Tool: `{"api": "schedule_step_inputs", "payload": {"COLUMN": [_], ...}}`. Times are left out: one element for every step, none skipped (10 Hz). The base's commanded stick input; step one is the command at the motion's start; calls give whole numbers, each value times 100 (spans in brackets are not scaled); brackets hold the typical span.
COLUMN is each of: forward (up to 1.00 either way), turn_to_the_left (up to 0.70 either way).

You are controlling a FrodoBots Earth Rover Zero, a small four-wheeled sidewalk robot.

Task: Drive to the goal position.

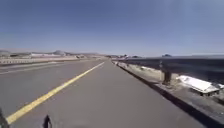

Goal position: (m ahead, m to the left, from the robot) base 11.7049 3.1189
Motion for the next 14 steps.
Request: {"api": "schedule_step_inputs", "payload": {"forward": [85, 85, 85, 85, 85, 85, 85, 85, 85, 85, 85, 85, 85, 85], "turn_to_the_left": [0, 0, 0, 0, 0, 0, 0, 0, 0, 0, 0, 0, 0, 0]}}
